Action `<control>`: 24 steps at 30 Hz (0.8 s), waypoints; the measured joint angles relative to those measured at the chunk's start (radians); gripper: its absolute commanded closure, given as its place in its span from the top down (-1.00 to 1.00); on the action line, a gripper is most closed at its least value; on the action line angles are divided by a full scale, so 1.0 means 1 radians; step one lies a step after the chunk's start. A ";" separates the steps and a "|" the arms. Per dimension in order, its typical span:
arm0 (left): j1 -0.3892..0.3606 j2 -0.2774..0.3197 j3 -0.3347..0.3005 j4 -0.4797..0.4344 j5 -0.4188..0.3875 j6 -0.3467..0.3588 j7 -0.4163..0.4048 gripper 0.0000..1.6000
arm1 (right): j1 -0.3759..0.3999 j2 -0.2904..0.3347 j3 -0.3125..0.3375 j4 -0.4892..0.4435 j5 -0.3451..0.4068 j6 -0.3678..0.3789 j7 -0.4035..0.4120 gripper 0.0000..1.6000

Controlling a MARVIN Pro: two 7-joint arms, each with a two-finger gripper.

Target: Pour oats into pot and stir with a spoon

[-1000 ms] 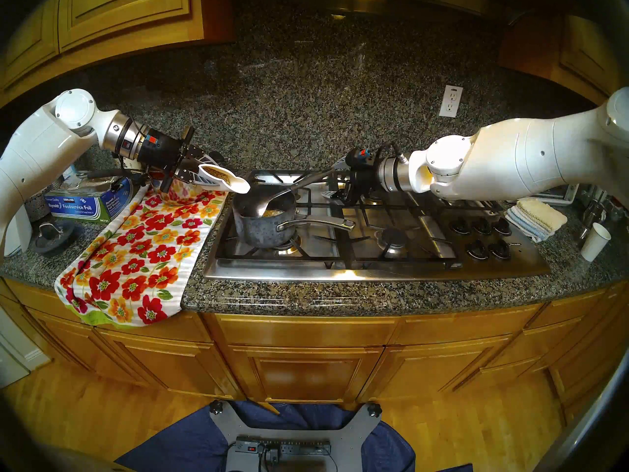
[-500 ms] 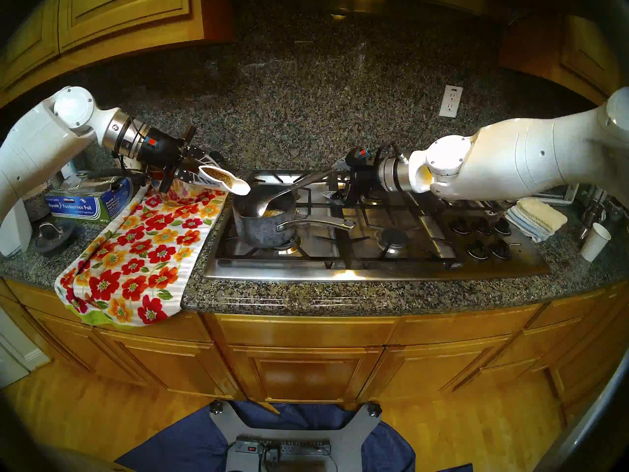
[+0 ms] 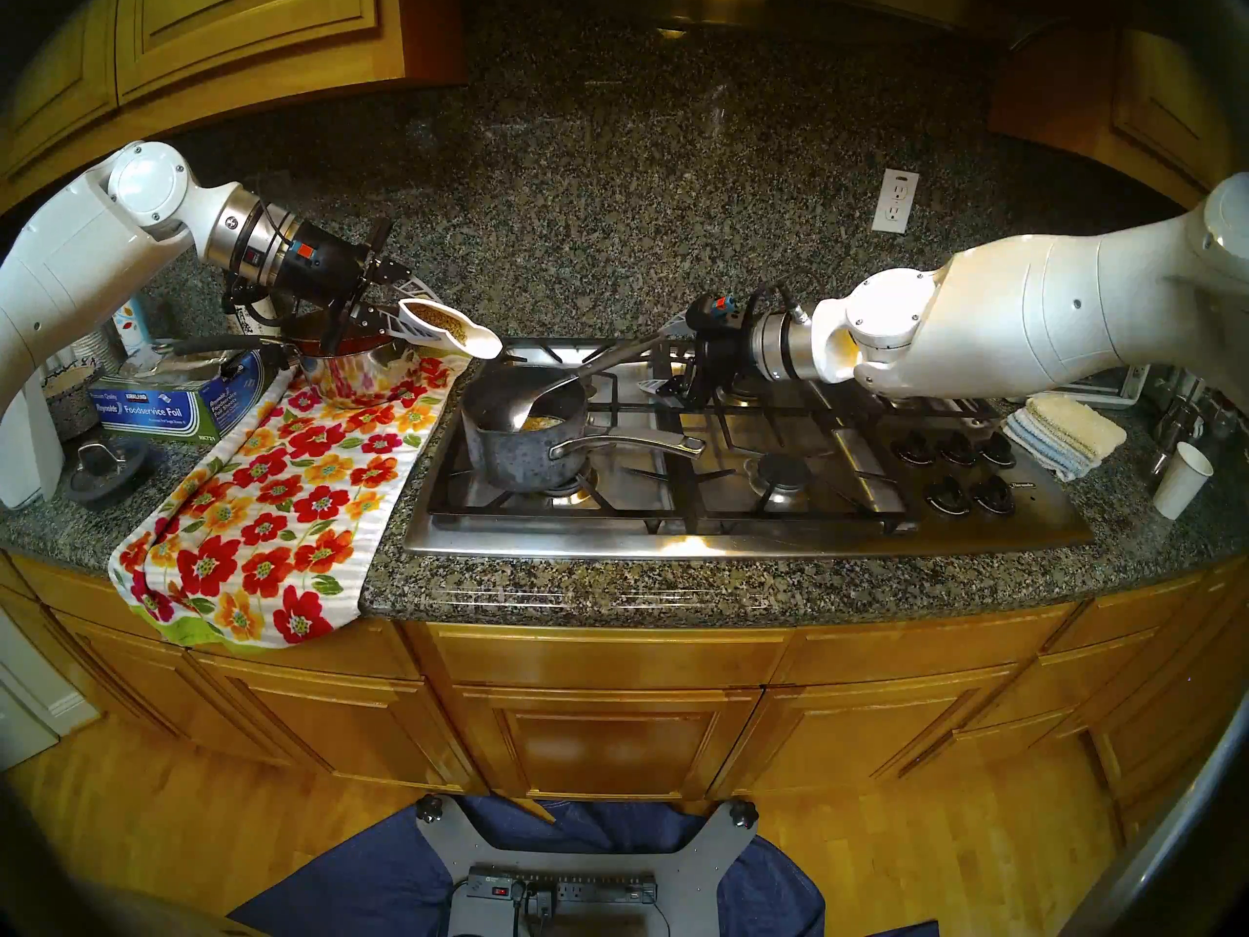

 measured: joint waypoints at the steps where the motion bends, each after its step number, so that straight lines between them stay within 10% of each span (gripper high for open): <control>1: -0.004 -0.002 0.005 0.001 0.000 -0.002 0.002 -0.31 | 0.000 0.000 0.000 0.000 0.000 0.000 0.000 1.00; 24: -0.095 -0.001 0.205 -0.024 0.054 -0.106 0.106 -0.33 | 0.000 -0.001 -0.001 0.000 0.002 0.000 0.000 1.00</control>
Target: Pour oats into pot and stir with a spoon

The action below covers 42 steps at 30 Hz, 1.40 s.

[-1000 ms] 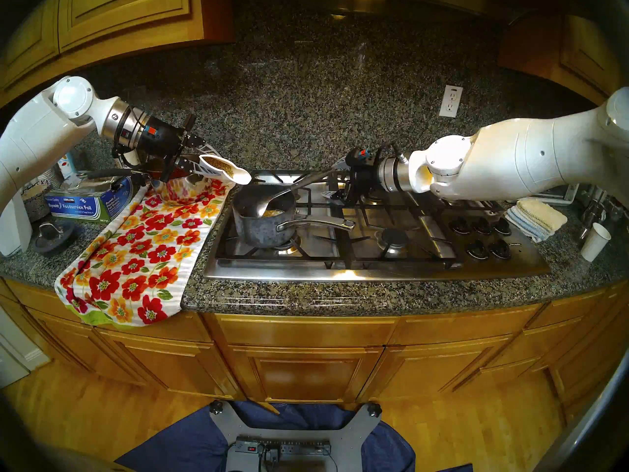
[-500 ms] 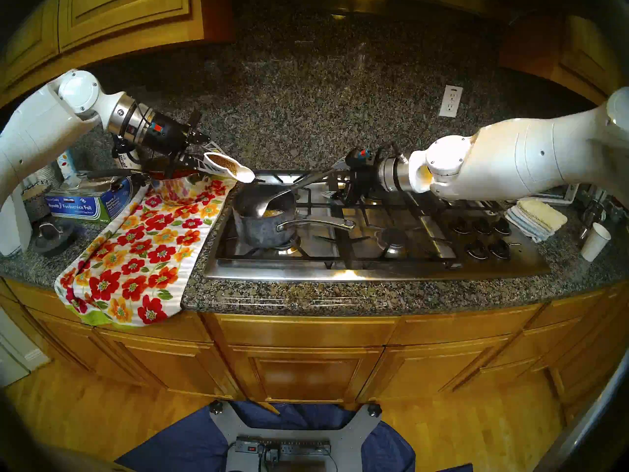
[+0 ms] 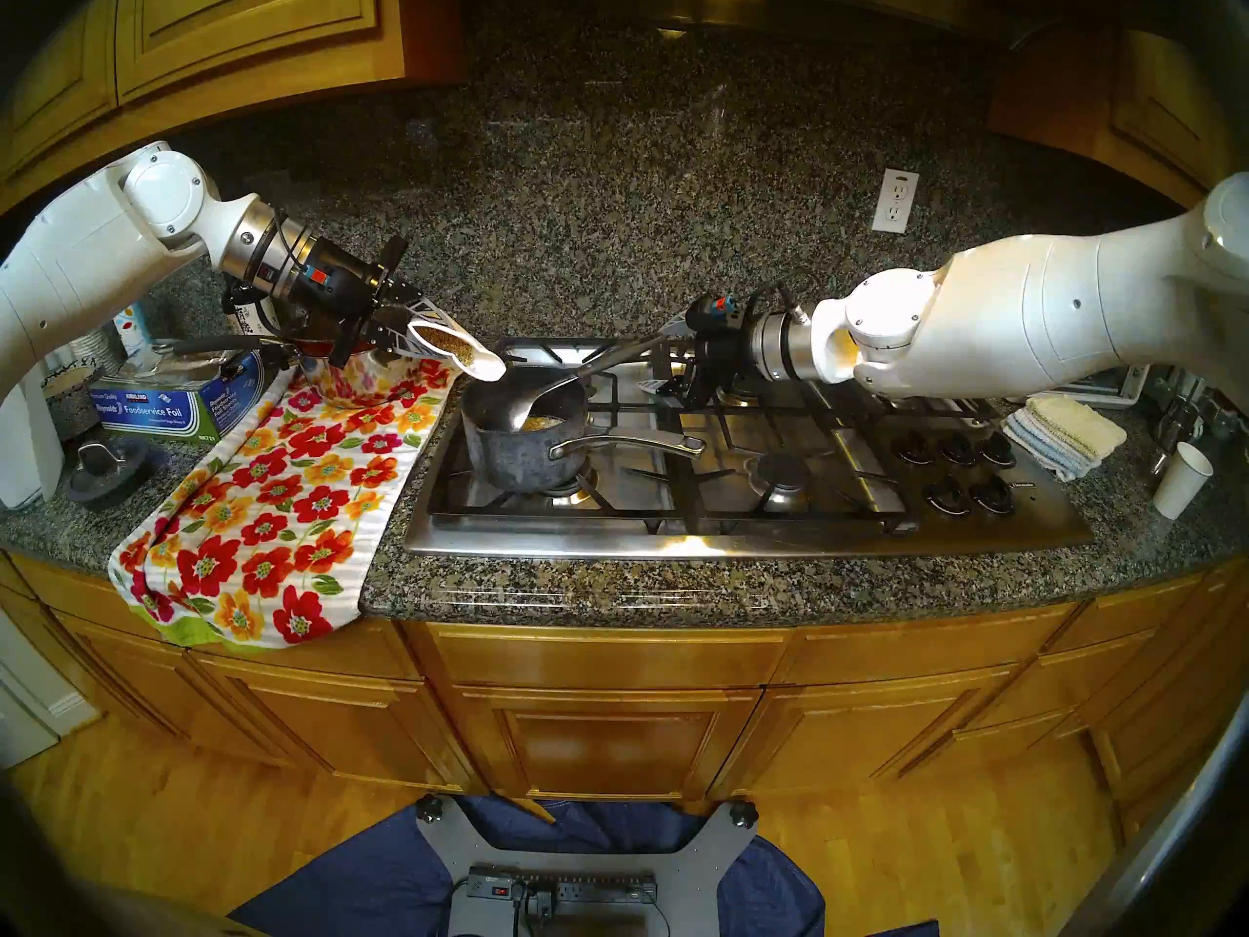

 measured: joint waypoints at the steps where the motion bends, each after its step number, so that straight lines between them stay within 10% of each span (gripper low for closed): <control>1: -0.004 0.002 0.008 -0.002 0.006 -0.006 0.006 -0.33 | 0.000 0.000 0.000 0.000 0.000 0.000 0.000 1.00; 42: -0.198 -0.029 0.287 -0.035 0.224 -0.241 0.250 -0.36 | 0.000 -0.002 -0.003 0.000 0.004 0.000 0.000 1.00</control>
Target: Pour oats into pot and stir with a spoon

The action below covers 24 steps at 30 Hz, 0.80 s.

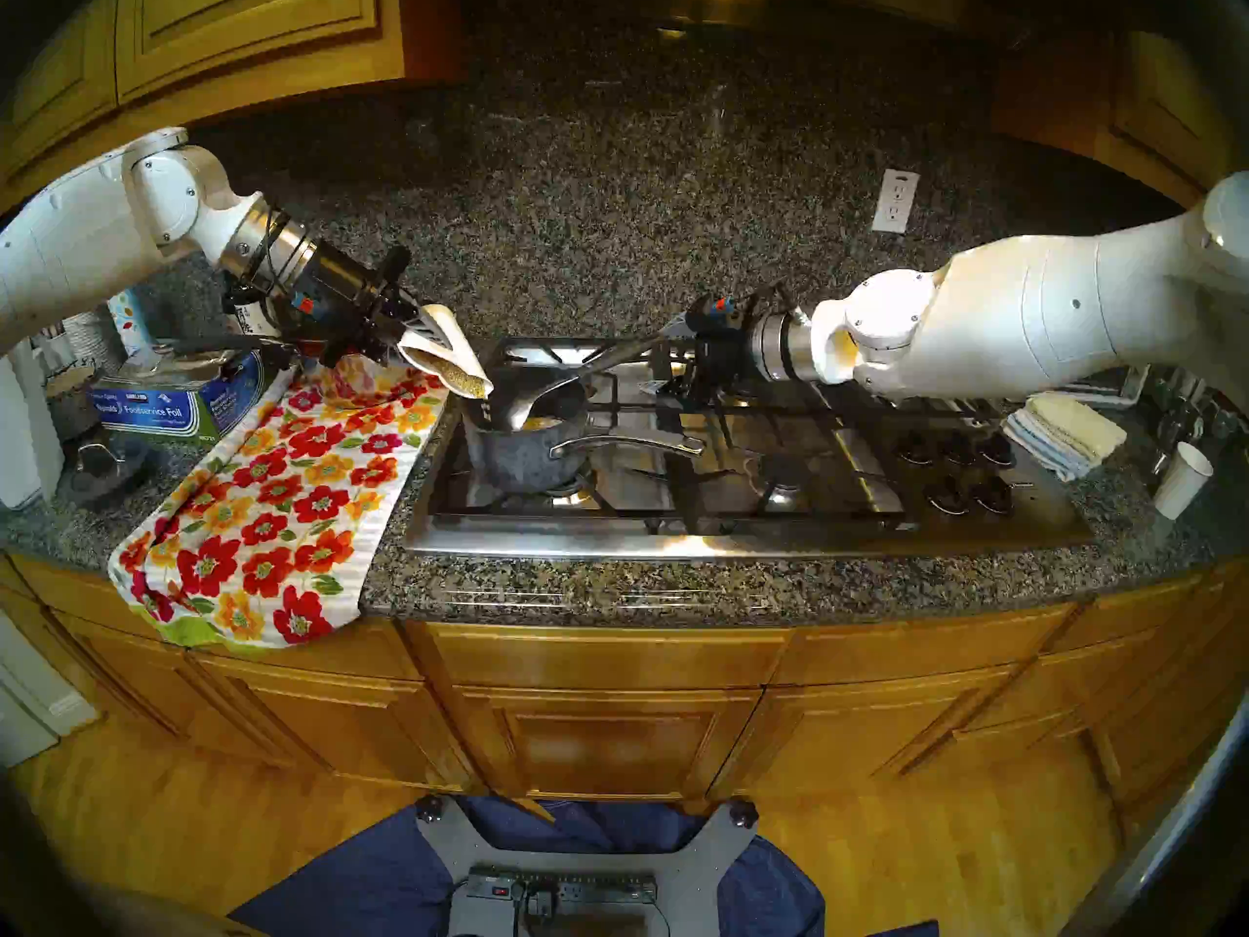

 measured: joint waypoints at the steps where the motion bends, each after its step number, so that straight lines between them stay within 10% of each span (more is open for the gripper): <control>1: -0.006 -0.004 0.007 0.000 0.003 0.000 0.001 -0.36 | 0.000 0.000 0.000 0.000 0.000 0.000 0.000 1.00; 24: -0.125 -0.084 0.142 -0.052 0.002 -0.001 0.002 -0.37 | 0.000 -0.001 -0.001 0.000 0.002 0.000 0.000 1.00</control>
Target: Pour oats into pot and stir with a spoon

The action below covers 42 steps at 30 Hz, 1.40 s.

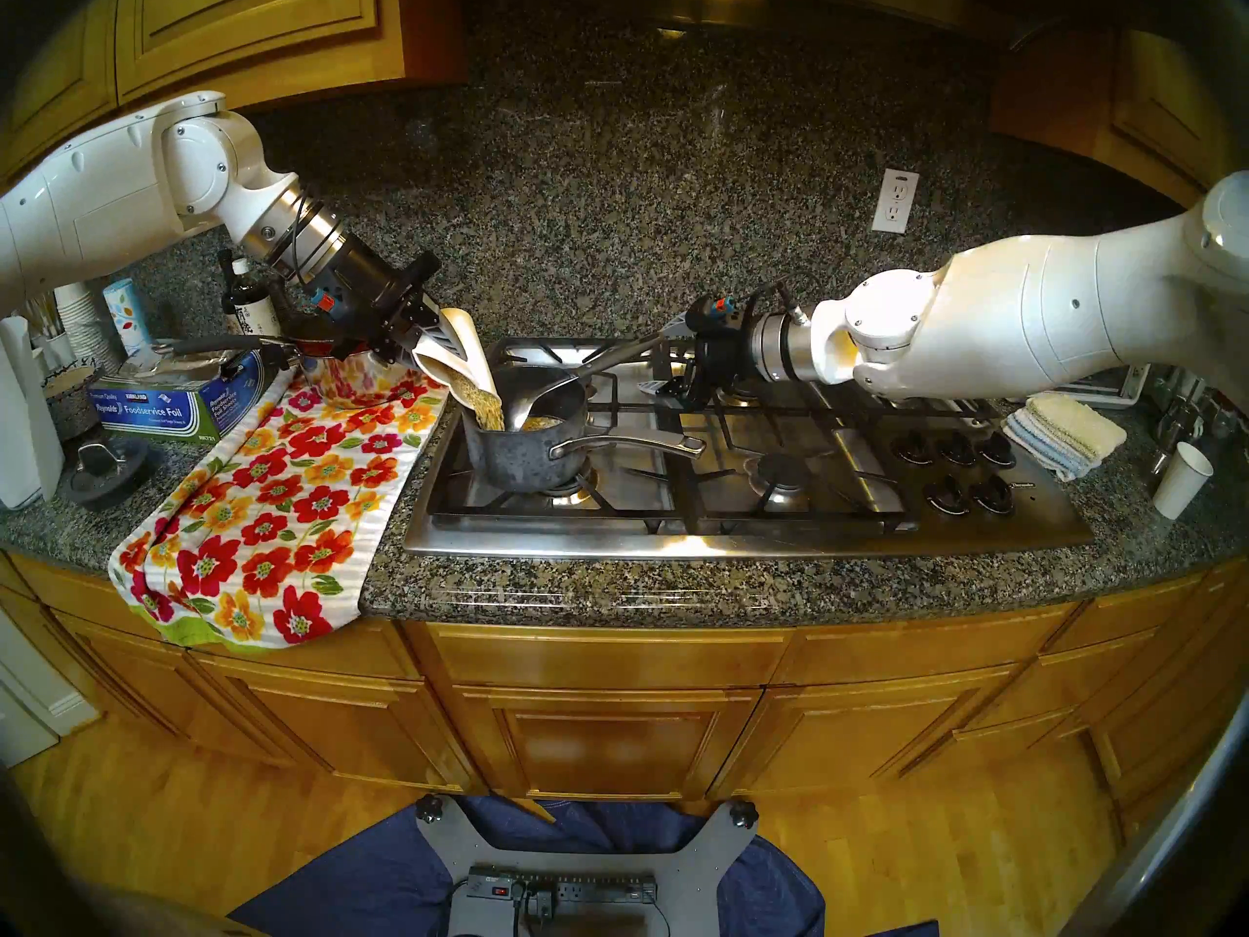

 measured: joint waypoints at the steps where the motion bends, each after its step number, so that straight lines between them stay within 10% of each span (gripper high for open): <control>1: -0.004 -0.003 0.004 -0.001 -0.002 0.000 0.000 -0.37 | 0.000 0.000 0.000 0.000 0.000 0.000 0.000 1.00; 28: -0.138 -0.077 0.150 0.001 -0.047 0.000 0.000 -0.47 | 0.000 -0.001 -0.001 0.000 0.000 0.000 0.000 1.00; 42: -0.145 -0.106 0.139 0.060 -0.212 0.000 0.003 -0.45 | 0.000 -0.001 -0.001 0.000 0.000 -0.001 0.000 1.00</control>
